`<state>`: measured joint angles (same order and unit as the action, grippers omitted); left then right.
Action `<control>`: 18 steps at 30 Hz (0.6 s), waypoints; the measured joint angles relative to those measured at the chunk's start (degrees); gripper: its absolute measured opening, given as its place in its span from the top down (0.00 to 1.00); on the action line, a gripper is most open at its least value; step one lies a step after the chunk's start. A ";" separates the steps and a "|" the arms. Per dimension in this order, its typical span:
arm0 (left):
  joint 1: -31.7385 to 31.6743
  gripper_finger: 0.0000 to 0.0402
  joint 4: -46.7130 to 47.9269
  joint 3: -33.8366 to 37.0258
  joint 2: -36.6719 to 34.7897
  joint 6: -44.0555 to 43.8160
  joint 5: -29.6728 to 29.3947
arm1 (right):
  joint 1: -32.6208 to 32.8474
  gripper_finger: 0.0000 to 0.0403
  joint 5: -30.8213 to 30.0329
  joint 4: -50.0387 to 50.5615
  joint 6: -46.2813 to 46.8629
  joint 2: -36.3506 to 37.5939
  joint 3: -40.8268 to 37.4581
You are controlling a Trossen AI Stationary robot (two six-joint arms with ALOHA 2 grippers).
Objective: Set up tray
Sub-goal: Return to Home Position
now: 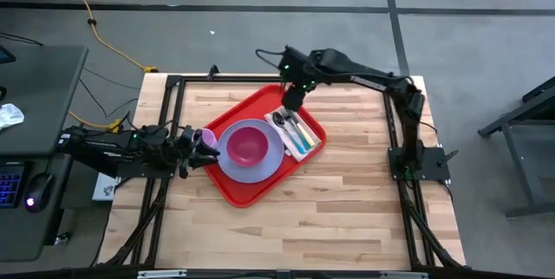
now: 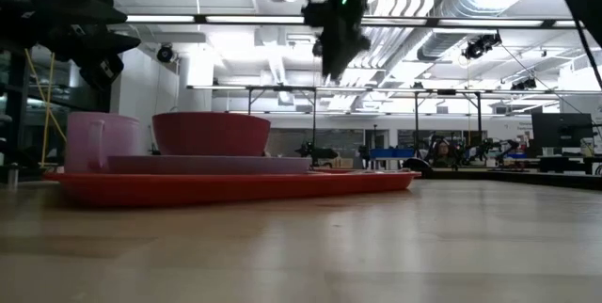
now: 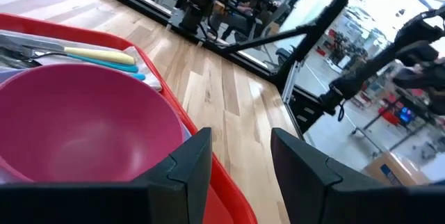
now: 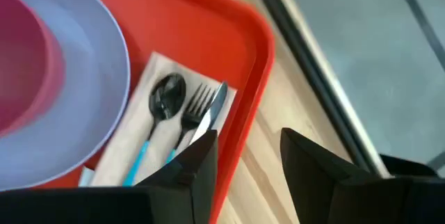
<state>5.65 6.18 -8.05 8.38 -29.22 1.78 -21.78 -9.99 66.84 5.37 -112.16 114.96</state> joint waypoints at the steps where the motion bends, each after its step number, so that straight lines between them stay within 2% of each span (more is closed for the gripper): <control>1: 0.00 0.55 -0.05 0.00 -0.02 -0.64 -0.53 | 0.00 0.67 -0.15 -0.11 0.04 0.88 0.00; 6: -0.01 0.55 0.02 -0.38 0.00 -2.83 -0.46 | 0.20 0.70 -0.60 -0.14 0.15 5.31 0.00; 11: 0.00 0.55 -0.02 -3.45 -0.02 2.85 4.99 | 0.59 0.77 -0.77 -0.67 -0.24 8.92 -0.83; 15: 0.00 0.55 -0.01 -6.75 -0.04 8.41 9.37 | 1.21 0.85 -0.91 -3.05 -0.41 13.17 -6.00; 18: 0.00 0.55 2.50 -9.44 -0.02 11.02 11.45 | 1.96 0.93 -0.78 -7.35 -0.43 17.99 -12.76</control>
<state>5.65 8.68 -17.49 8.36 -18.20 13.22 -19.82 -10.78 59.49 4.93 -94.18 102.20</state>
